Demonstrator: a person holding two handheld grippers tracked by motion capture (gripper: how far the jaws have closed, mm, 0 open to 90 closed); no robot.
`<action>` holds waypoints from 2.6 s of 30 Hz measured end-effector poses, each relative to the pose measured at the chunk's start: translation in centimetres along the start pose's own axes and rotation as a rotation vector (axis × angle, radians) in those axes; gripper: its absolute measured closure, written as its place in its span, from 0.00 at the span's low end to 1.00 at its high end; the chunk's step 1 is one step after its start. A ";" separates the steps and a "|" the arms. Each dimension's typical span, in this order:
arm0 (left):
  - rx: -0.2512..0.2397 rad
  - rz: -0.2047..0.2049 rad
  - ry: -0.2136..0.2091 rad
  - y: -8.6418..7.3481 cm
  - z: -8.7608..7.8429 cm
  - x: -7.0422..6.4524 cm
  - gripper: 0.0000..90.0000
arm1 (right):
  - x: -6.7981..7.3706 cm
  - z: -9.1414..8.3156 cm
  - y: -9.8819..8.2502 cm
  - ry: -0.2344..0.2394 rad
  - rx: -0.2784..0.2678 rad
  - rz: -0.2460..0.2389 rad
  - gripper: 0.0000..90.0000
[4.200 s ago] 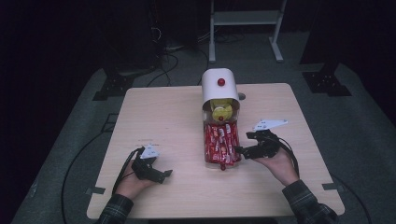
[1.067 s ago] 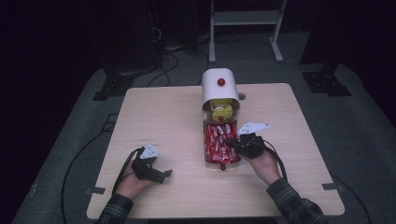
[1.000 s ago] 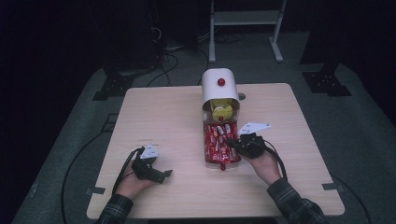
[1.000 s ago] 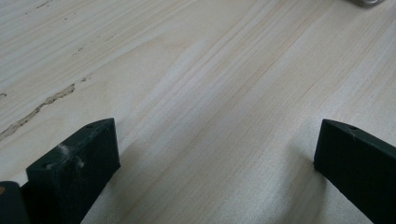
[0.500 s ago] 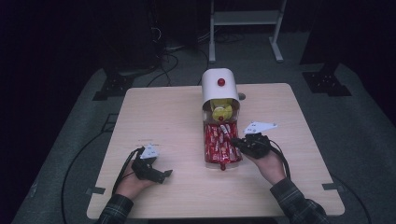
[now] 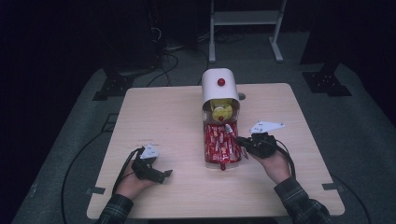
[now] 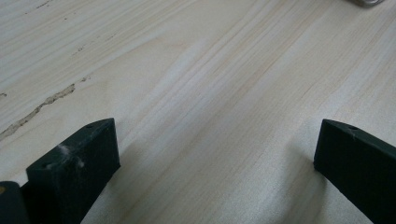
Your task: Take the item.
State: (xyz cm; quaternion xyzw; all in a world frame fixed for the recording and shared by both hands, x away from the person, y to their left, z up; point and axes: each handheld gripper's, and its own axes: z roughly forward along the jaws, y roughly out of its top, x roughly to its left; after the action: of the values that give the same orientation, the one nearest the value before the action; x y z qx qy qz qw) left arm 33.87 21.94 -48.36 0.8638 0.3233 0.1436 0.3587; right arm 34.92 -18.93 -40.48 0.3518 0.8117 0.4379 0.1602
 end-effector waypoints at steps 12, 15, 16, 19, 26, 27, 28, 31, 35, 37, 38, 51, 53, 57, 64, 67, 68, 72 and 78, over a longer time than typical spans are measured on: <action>0.000 0.000 0.000 0.0 0.0 0.0 0.00 | -0.8 -0.8 -0.4 -0.016 -0.005 0.009 0.97; 0.000 0.000 0.000 0.0 0.0 0.0 0.00 | -0.9 -1.0 -0.4 -0.020 -0.006 0.013 0.97; 0.000 0.000 0.000 0.0 0.0 0.0 0.00 | -1.0 -1.0 -0.4 -0.020 -0.006 0.013 0.97; 0.000 0.000 0.000 0.0 0.0 0.0 0.00 | -1.1 -1.2 -0.5 -0.023 -0.007 0.016 0.97; 0.001 0.000 0.000 0.0 0.0 0.0 0.00 | -1.5 -1.7 -0.7 -0.033 -0.014 0.028 0.97; 0.001 0.000 0.000 0.0 0.0 0.0 0.00 | -1.5 -1.7 -0.7 -0.033 -0.014 0.028 0.97; 0.000 0.000 0.000 0.0 0.0 0.0 0.00 | -1.7 -1.9 -0.7 -0.039 -0.017 0.030 0.97; 0.000 0.000 0.000 0.0 0.0 0.0 0.00 | -1.9 -2.1 -0.9 -0.046 -0.020 0.036 0.97; 0.000 0.000 0.000 0.0 0.0 0.0 0.00 | -2.3 -2.4 -1.1 -0.055 -0.019 0.042 0.97; 0.000 0.000 0.000 0.0 0.0 0.0 0.00 | -2.6 -2.7 -1.4 -0.062 -0.014 0.051 0.97; 0.001 -0.001 0.000 0.0 0.0 0.0 0.00 | -2.6 -2.7 -1.5 -0.064 -0.015 0.053 0.97; 0.001 0.000 0.000 0.0 0.0 0.0 0.00 | -4.0 -2.6 -2.7 -0.088 0.017 0.077 0.97; 0.001 -0.001 0.000 0.0 0.0 0.0 0.00 | -4.2 -2.3 -2.9 -0.091 0.028 0.083 0.97; 0.001 -0.001 0.000 0.0 0.0 0.0 0.00 | -4.4 -1.9 -3.2 -0.089 0.046 0.084 0.97; 0.001 -0.001 0.000 0.0 0.0 0.0 0.00 | -4.5 -1.3 -3.5 -0.087 0.068 0.085 0.97; 0.001 0.000 0.000 0.0 0.0 0.0 0.00 | -4.6 -0.9 -3.7 -0.080 0.082 0.089 0.97; 0.001 0.000 0.000 0.0 0.0 0.0 0.00 | -4.6 -0.9 -3.7 -0.080 0.082 0.089 0.97; 0.001 -0.001 0.000 0.0 0.0 0.0 0.00 | -4.7 -0.5 -4.0 -0.080 0.102 0.089 0.97; 0.001 0.000 0.000 0.0 0.0 0.0 0.00 | -5.0 0.1 -4.5 -0.084 0.128 0.100 0.97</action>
State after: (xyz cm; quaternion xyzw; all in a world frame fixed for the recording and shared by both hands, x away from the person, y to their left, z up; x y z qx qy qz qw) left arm 33.87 21.94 -48.35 0.8639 0.3235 0.1433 0.3584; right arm 36.56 -24.11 -44.49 0.4193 0.8121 0.3773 0.1494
